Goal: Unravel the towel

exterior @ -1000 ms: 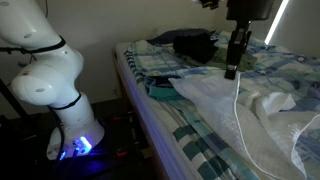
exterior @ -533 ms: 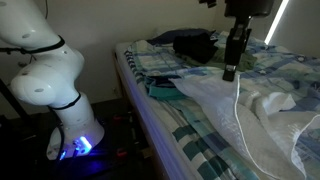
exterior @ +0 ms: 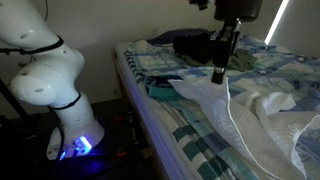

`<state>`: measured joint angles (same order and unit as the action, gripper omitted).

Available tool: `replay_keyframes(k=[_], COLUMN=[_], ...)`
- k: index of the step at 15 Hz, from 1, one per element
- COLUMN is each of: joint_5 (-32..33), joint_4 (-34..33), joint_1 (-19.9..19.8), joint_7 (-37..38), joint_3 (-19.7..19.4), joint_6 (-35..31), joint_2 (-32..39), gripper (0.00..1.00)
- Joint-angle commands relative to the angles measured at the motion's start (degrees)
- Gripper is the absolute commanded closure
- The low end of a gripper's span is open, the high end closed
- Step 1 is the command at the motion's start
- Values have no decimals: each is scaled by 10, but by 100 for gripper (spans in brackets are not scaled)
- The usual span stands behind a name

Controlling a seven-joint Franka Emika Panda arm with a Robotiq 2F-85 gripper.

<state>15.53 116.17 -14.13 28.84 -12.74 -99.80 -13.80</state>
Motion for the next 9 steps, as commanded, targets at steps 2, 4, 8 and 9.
replay_keyframes(k=[2,4,8,9], joint_5=[10,10,-2,-2], joint_4=[30,35,16,16], joint_1=[-10,-10,-10,-10], joint_7=[4,5,-2,-2], joint_3=[12,12,8,8], joint_6=[5,2,0,0], joint_2=[-28,-32,-7,-7], gripper=[98,98,93,93])
